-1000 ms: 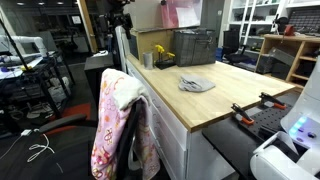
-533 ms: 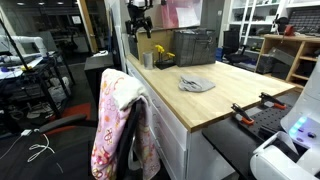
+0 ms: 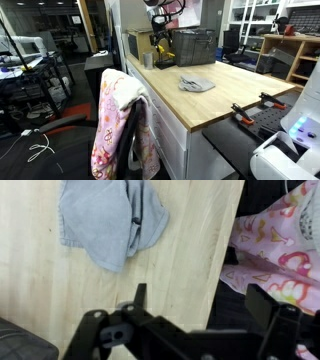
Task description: Put the white towel on the backrest of the jersey
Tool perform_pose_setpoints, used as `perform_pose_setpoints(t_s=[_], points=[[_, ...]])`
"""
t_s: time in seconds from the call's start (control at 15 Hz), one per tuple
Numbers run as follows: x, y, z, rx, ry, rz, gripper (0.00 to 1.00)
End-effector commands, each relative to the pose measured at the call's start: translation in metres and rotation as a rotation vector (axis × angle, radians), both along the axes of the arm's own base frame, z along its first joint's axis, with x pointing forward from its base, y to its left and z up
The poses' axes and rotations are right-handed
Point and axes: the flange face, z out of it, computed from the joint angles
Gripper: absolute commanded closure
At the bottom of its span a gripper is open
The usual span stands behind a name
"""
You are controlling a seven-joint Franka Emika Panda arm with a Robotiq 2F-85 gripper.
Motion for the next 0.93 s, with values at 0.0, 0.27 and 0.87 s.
perform_pose_setpoints(t_s=[0.0,0.27,0.87], points=[[-0.005,-0.049,-0.026,0.029,0.031,-0.109,0.00],[-0.007,-0.095,-0.045,0.082,0.048,-0.211,0.00],[-0.061,-0.162,-0.055,0.099,-0.055,-0.296,0.00]])
